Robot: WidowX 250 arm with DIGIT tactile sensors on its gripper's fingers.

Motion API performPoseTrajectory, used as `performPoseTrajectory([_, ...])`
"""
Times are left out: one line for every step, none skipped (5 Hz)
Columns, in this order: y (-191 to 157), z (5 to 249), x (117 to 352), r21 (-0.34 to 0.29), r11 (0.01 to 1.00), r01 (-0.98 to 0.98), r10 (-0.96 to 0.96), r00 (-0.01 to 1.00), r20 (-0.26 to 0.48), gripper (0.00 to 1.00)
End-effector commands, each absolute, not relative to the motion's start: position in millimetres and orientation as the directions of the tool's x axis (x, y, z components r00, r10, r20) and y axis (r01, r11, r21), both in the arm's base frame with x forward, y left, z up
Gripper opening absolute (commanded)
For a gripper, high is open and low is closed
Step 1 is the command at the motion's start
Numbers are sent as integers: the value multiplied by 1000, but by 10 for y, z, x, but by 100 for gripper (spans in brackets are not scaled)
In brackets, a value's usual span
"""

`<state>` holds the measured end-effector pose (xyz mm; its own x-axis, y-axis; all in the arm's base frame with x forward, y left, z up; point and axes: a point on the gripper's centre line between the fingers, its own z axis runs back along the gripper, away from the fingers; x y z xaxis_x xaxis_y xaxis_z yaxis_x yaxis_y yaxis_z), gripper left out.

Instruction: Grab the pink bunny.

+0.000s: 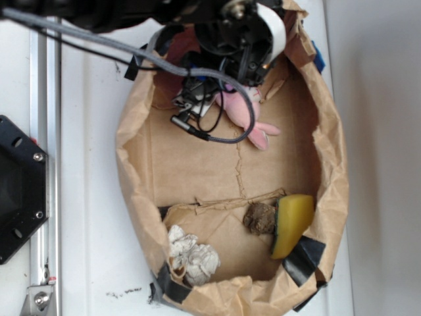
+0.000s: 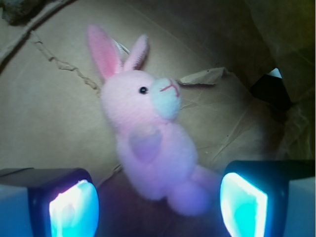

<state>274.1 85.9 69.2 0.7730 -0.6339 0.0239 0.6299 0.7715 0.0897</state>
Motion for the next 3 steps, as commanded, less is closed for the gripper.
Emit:
performPoseTrajectory([854,706,2874,144,738,660,-669,743,25,100])
performPoseTrajectory([725,635,2838,127,708,695,-702,712,17,100])
performPoseTrajectory([632,521,2837,124,688,715,-719,695,-16,100])
